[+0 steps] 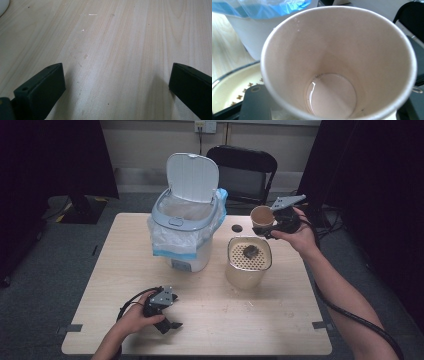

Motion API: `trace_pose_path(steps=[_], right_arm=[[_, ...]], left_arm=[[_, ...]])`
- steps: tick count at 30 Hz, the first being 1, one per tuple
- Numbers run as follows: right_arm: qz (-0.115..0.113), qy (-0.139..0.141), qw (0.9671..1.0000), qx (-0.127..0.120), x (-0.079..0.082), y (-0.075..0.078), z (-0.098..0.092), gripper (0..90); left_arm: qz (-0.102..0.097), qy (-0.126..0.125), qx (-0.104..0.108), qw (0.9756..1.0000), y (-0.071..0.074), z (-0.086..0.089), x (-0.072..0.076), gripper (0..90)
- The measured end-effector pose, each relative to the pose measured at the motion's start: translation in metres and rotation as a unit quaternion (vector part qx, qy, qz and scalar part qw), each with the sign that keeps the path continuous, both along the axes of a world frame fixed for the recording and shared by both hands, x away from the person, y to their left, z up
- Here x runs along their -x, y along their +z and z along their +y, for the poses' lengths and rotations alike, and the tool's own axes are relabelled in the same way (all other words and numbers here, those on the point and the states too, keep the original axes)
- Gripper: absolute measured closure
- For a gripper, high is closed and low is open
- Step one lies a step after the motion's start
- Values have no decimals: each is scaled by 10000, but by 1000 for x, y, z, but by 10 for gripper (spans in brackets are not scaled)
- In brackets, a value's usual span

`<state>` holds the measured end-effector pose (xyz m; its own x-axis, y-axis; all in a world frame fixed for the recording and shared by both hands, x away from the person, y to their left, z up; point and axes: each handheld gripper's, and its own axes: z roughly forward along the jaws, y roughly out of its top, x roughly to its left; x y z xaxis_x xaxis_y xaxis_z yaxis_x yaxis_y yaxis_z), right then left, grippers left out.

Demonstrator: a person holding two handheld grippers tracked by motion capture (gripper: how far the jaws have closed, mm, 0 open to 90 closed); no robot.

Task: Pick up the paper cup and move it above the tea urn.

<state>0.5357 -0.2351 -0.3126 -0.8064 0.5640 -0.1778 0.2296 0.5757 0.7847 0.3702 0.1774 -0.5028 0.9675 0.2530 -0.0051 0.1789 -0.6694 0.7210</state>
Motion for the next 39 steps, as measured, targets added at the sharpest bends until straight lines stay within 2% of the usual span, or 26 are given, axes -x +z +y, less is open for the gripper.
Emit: trace_pose_path(steps=[9, 18, 31, 39], right_arm=[[227, 90, 9996, -116, -2, 6, 9, 285], [291, 161, 9994, -77, -5, 13, 17, 285], [381, 258, 9988, -162, -10, 22, 27, 285], [458, 335, 9982, -195, -10, 34, 34, 283]], left_arm=[[6, 1, 10, 10000, 0, 0, 0, 0], [17, -6, -11, 10000, 0, 0, 0, 0], [28, -17, -36, 10000, 1, 0, 0, 0], [31, -31, -39, 10000, 1, 0, 0, 0]])
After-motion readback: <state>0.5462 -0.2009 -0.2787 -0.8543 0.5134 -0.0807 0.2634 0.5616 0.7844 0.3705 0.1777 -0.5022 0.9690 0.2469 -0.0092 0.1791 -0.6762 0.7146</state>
